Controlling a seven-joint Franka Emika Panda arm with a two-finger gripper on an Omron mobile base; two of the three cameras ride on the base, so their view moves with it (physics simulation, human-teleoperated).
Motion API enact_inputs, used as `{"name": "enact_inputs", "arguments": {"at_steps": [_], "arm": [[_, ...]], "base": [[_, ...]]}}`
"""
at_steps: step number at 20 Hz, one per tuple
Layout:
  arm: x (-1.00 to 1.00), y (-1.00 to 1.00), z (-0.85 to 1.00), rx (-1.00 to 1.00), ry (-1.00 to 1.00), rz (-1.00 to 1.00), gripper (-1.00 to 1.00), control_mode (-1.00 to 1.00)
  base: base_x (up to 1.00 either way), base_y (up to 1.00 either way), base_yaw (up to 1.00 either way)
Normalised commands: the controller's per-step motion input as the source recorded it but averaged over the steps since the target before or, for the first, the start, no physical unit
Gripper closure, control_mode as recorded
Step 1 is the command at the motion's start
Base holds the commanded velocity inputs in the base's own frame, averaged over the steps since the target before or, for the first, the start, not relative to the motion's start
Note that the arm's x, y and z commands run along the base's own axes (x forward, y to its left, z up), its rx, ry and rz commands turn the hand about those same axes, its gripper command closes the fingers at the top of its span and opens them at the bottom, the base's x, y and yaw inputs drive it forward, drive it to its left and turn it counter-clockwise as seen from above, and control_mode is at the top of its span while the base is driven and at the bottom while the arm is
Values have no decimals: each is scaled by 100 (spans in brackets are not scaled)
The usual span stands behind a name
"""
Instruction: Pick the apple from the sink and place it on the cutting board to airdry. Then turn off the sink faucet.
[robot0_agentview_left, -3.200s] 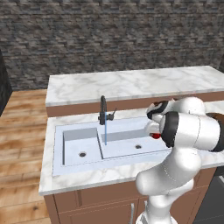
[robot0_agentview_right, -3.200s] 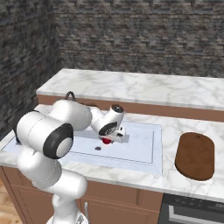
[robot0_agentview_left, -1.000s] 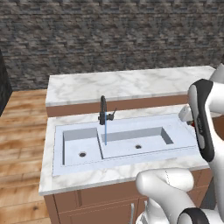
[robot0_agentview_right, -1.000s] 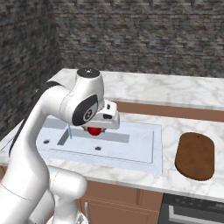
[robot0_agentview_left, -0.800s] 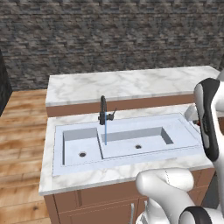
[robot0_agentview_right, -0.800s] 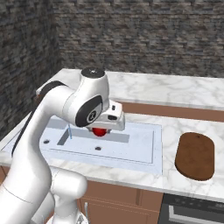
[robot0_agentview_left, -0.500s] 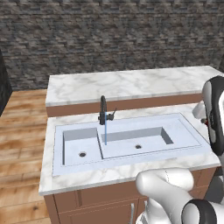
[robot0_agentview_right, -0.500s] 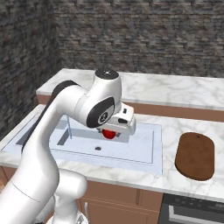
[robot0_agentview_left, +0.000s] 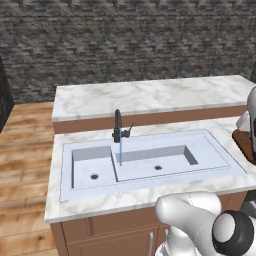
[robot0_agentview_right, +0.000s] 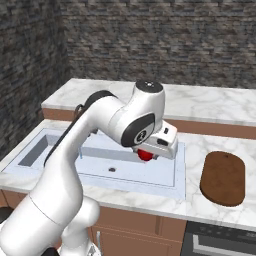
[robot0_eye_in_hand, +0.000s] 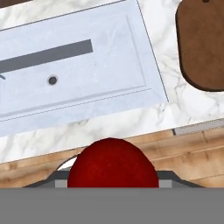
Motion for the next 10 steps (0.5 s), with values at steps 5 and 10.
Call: {"name": "enact_inputs", "arguments": {"at_steps": [5,10], "arm": [[0,-47,-1,-6,-4,-2,100,-100],[0,-45,0,-9,-1,-2,100,-100]], "base": [[0,0,0],[0,0,0]]}}
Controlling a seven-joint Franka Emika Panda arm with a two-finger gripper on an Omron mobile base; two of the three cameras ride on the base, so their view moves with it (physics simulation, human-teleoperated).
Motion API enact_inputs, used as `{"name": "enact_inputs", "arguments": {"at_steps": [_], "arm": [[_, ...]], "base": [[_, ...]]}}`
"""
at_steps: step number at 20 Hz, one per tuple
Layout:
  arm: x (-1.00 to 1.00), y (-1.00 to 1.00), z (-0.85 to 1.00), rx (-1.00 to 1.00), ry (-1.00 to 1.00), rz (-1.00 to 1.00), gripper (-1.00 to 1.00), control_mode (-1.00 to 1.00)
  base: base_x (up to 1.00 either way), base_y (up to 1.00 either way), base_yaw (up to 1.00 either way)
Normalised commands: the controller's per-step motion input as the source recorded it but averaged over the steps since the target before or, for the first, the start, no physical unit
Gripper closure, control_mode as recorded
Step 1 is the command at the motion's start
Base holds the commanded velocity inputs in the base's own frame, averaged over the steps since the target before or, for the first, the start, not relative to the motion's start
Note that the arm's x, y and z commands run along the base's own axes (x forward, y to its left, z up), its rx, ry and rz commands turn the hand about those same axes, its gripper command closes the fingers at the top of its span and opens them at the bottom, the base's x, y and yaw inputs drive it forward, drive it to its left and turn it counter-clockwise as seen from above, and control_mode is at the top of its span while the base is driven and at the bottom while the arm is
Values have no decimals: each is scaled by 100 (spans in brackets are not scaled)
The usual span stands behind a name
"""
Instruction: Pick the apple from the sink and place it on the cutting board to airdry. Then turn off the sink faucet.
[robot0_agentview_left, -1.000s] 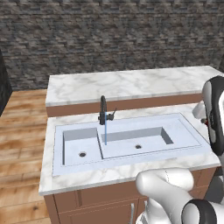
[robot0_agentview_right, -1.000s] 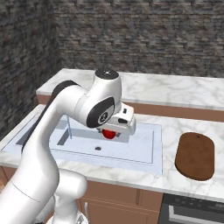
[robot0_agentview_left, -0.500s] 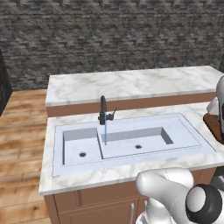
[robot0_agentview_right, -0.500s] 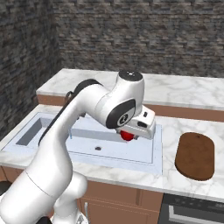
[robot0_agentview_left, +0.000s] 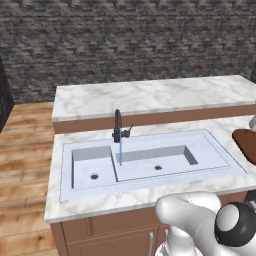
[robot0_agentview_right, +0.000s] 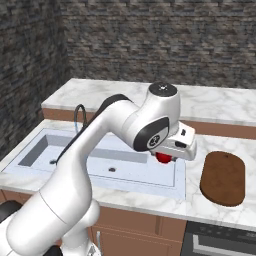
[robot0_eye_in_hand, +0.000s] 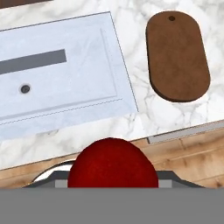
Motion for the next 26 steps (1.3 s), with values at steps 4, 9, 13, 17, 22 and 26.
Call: {"name": "enact_inputs", "arguments": {"at_steps": [4,9,13,17,22,26], "arm": [[0,-37,0,-12,-1,0,100,-100],[0,-39,0,-10,-2,0,100,-100],[4,-37,-1,0,0,0,100,-100],[14,-38,-11,3,0,0,100,-100],[22,-35,-18,3,2,0,100,-100],[30,-22,-27,0,1,0,100,-100]], "base": [[0,0,0],[0,0,0],[0,0,0],[0,0,0],[0,0,0],[0,0,0]]}}
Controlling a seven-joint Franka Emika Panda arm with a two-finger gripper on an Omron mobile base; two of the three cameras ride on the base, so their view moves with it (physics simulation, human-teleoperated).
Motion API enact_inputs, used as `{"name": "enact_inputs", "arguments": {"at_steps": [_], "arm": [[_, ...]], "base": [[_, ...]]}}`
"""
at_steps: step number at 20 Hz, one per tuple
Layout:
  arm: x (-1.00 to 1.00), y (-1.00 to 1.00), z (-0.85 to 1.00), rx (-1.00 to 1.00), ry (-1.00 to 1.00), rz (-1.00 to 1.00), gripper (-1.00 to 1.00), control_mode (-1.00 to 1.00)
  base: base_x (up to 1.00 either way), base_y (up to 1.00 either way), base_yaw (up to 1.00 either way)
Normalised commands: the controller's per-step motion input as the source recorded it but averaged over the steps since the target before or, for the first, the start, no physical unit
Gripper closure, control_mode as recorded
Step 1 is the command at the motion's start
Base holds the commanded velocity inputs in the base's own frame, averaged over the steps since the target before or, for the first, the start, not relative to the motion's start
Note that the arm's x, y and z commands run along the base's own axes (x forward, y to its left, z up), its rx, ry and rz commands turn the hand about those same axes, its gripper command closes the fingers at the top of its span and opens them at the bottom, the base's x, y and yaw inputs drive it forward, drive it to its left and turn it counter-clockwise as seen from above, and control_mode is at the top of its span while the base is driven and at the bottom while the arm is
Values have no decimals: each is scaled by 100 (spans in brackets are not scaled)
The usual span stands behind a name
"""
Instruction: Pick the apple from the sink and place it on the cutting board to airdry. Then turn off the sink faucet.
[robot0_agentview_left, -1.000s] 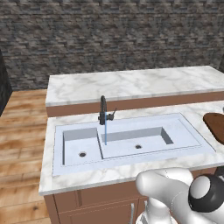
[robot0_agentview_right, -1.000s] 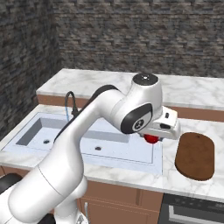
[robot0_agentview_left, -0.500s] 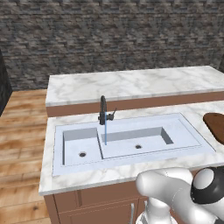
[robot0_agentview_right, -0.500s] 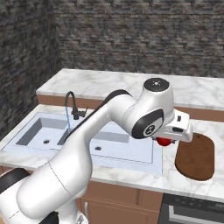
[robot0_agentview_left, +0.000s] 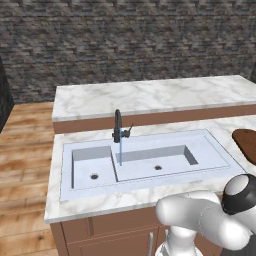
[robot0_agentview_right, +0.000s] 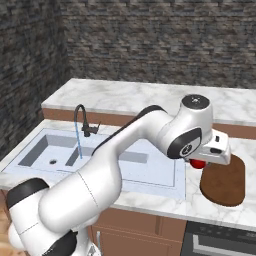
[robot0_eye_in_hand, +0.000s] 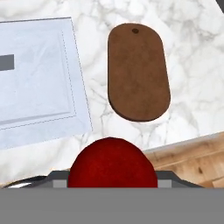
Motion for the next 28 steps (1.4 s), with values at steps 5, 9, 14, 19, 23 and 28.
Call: {"name": "enact_inputs", "arguments": {"at_steps": [5,9,14,19,23,28], "arm": [[38,-13,-29,0,0,1,100,-100],[36,-15,-23,0,0,4,100,-100],[30,-23,-22,0,0,6,100,-100],[24,-28,-16,0,0,7,100,-100],[24,-31,-17,0,0,10,100,-100],[22,-28,-18,2,1,7,100,-100]], "base": [[0,0,0],[0,0,0],[0,0,0],[0,0,0],[0,0,0],[0,0,0]]}}
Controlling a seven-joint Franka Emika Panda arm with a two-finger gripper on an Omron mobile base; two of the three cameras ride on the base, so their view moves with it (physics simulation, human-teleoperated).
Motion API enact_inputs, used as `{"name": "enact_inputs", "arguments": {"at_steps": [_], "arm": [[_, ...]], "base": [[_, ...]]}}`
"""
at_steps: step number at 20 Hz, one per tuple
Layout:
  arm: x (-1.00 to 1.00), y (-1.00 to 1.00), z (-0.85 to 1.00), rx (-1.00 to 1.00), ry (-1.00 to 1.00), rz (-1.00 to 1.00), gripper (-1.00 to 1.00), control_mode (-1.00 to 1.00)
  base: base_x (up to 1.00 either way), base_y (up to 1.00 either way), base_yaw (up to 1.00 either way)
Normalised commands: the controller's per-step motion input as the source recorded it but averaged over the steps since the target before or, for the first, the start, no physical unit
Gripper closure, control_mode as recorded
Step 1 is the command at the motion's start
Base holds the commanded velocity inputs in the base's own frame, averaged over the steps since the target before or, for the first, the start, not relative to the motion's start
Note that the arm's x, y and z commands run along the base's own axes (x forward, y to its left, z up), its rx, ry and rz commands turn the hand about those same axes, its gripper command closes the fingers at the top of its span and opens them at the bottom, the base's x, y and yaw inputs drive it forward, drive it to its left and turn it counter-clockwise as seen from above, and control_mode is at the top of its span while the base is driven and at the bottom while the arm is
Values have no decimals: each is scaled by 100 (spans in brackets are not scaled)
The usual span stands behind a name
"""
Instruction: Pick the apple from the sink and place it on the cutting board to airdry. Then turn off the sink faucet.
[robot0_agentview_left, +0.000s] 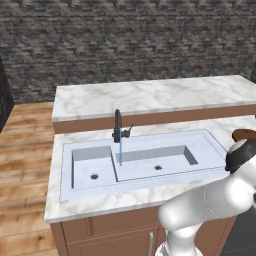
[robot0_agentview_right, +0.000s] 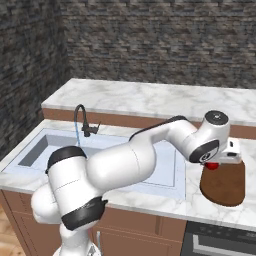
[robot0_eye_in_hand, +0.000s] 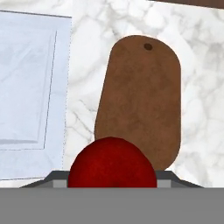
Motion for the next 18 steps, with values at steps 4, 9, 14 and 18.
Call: {"name": "enact_inputs", "arguments": {"at_steps": [4,9,14,18], "arm": [[20,-17,-16,9,9,2,100,-100],[23,-10,-14,18,18,0,100,-100],[19,-9,-14,15,14,-1,100,-100],[12,-10,-12,7,3,0,100,-100]], "base": [[0,0,0],[0,0,0],[0,0,0],[0,0,0]]}}
